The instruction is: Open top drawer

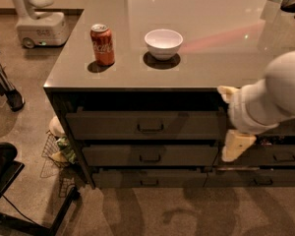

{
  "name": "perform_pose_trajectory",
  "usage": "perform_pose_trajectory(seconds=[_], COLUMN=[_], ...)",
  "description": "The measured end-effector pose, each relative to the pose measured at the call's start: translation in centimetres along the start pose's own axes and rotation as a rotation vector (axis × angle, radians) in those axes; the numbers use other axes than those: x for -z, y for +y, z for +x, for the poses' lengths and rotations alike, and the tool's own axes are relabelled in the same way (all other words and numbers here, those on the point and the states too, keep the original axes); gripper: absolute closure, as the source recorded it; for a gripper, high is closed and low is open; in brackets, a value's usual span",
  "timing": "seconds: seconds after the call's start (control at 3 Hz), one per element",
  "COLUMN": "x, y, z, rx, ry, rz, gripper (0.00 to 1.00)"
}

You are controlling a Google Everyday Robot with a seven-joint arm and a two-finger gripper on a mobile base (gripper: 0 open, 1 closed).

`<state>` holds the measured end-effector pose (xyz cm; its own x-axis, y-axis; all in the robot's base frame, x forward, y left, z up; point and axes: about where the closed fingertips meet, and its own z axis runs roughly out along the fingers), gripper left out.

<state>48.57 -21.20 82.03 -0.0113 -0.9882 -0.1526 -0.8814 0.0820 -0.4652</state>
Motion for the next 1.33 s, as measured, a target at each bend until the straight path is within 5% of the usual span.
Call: perform_pose_trajectory(seconds=[1.33], x=[-17.6], y=[-1.7], z=[-2.4], rx=[0.123], ry=[0.052], rz=[-0.166], gripper=[0.0])
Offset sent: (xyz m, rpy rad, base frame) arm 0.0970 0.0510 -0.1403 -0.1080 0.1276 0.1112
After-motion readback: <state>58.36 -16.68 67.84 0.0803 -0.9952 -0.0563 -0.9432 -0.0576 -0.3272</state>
